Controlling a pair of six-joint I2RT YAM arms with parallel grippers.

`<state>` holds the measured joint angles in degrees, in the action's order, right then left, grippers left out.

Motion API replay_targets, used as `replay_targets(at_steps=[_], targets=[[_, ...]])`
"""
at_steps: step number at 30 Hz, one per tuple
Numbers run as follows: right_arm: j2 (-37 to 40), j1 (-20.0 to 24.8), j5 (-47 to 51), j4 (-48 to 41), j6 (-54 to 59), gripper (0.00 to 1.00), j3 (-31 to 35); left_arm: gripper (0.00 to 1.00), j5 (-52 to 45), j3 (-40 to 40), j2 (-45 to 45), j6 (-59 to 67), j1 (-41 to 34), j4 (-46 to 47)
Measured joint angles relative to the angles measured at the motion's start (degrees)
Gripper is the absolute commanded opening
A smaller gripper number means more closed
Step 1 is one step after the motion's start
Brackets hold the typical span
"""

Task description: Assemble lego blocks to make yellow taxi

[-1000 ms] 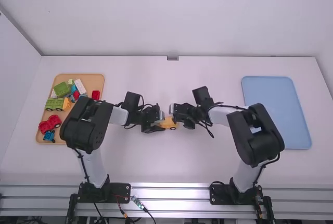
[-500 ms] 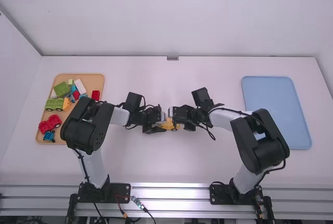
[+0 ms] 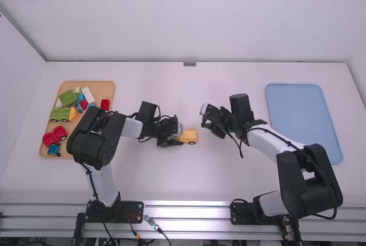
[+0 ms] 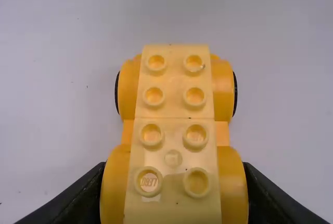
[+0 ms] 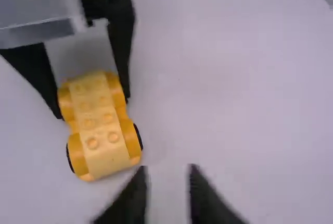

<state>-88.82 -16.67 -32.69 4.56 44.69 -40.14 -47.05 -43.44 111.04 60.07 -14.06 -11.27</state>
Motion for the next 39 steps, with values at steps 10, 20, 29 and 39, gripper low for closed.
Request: replay_targets(at_steps=[10, 20, 29, 39], targets=[[0.00, 0.52, 4.90, 0.07, -13.75, 0.99, 0.15, 0.95, 1.99, -0.42, 0.02, -0.42, -0.48, 1.25], [0.00, -2.54, 12.26, 1.27, -18.91, 0.99, 0.15, 0.99, 7.89, -10.80, 0.17, 0.50, -0.79, 22.97], [0.00, -2.21, 14.64, 1.29, -20.22, 0.99, 0.15, 0.99, 18.51, -26.95, 1.51, -5.09, -0.59, 44.94], [0.00, 0.92, 14.88, 2.08, -22.91, 0.99, 0.15, 0.99, 38.29, -27.80, -11.26, -26.62, 3.61, 39.26]])
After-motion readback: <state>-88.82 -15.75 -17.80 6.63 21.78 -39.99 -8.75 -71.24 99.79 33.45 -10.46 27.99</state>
